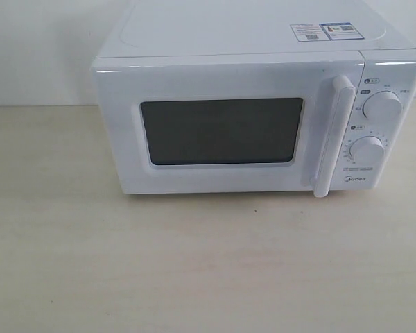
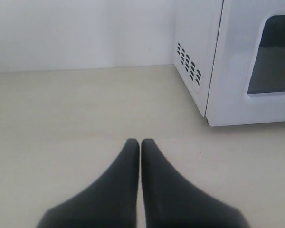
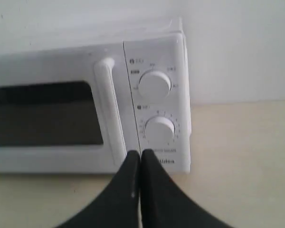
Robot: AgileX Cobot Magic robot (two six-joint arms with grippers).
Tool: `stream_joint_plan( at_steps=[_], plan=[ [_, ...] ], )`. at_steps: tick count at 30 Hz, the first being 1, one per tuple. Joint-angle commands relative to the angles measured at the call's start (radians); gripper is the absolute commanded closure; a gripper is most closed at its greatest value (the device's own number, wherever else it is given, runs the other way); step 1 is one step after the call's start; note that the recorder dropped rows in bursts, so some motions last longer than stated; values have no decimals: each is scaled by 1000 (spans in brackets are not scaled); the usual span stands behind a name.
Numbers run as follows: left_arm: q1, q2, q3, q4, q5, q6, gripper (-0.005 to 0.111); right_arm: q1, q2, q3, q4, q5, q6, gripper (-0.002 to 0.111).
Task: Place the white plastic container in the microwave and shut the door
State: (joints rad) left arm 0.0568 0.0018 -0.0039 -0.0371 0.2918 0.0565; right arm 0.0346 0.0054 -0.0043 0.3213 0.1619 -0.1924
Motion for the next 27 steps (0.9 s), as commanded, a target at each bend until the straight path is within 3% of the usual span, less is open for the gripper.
stream_joint_plan(
  at_steps=[1, 27],
  plan=[
    [4, -2, 4, 2, 0, -4, 103, -4, -5, 4, -75, 164, 4, 109],
    [4, -2, 4, 2, 0, -4, 103, -4, -5, 4, -128, 203, 4, 109]
  ],
)
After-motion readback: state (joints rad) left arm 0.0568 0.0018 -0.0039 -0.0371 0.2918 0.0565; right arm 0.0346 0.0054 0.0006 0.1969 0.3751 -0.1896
